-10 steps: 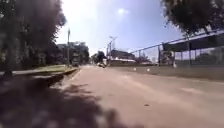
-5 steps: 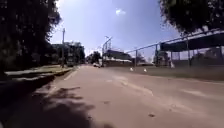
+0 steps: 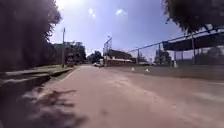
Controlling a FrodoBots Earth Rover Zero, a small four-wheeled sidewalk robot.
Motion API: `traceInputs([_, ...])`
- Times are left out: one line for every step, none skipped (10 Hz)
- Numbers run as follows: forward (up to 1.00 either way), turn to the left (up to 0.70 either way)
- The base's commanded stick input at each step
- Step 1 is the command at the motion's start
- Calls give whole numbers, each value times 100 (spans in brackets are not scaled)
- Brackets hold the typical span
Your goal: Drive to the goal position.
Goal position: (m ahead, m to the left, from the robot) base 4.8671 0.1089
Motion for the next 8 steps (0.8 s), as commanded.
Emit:
traceInputs([70,0])
traceInputs([70,0])
traceInputs([70,0])
traceInputs([70,0])
traceInputs([70,0])
traceInputs([70,0])
traceInputs([70,0])
traceInputs([70,0])
